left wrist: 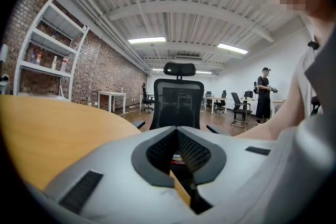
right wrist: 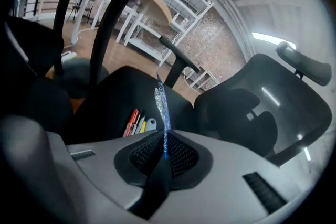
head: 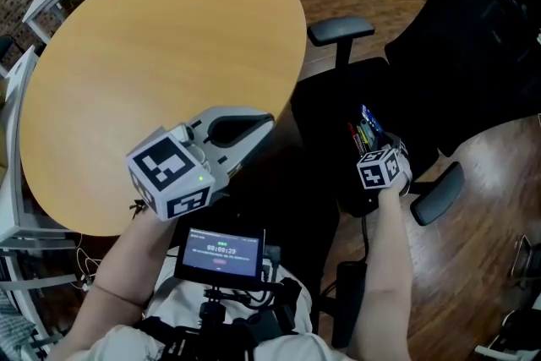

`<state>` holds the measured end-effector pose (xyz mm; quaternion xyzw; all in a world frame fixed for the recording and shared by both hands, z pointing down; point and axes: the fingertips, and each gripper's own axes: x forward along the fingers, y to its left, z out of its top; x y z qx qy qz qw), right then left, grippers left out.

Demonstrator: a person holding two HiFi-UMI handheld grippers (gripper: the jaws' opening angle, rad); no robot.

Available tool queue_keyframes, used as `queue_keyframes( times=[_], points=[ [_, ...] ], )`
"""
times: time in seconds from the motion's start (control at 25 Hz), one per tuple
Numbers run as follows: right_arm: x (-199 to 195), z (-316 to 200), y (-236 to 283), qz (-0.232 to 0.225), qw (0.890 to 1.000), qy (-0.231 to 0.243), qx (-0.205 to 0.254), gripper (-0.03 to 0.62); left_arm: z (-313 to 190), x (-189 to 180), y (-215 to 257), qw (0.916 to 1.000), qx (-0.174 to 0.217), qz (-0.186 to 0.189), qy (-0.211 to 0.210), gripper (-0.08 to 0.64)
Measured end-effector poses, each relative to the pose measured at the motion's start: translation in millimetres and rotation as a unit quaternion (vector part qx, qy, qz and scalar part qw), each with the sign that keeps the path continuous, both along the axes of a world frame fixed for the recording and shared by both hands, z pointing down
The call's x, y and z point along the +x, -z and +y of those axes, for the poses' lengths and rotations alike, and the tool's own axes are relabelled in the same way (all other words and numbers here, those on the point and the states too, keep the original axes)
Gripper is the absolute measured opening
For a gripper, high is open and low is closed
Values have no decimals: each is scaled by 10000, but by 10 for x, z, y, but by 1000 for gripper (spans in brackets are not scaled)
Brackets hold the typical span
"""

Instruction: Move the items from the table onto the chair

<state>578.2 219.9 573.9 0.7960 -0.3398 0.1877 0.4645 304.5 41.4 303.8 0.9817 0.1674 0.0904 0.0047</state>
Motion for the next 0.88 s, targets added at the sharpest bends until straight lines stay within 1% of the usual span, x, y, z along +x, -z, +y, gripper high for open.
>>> queue_keyframes(
  times=[0.08,0.24,0.28,0.32,0.36,0.4,0.56,0.68,0.76,0.84,0.88],
  points=[
    [106,133,-186,15,9992,-180,-346,31,12,15,10,10000,3,0,-4,5],
    [392,449,-384,42,9946,-813,-637,35,26,41,26,10000,-5,-13,-22,5],
    [443,494,-416,19,9934,-910,-697,58,22,43,32,10000,-6,-16,-19,5],
    [466,520,-450,-51,9926,-962,-735,112,18,43,38,10000,-6,-19,-14,5],
    [465,535,-481,-145,9923,-985,-736,152,18,41,42,10000,-6,-24,-10,5],
    [449,543,-502,-230,9923,-993,-700,155,21,39,43,10000,-7,-27,-10,5],
    [352,514,-497,-345,9937,-961,-462,155,22,31,43,10000,-7,-31,-11,5],
    [282,449,-394,-400,9944,-978,-98,155,16,38,34,10000,-6,-36,2,5],
    [218,383,-248,-410,9940,-983,254,155,19,47,27,10000,-7,-40,-3,5],
    [135,266,-24,-409,9919,-920,778,153,18,52,25,10000,-10,-45,-7,5],
    [85,190,109,-422,9892,-869,1104,126,18,52,26,10000,-13,-48,-6,5]
  ],
)
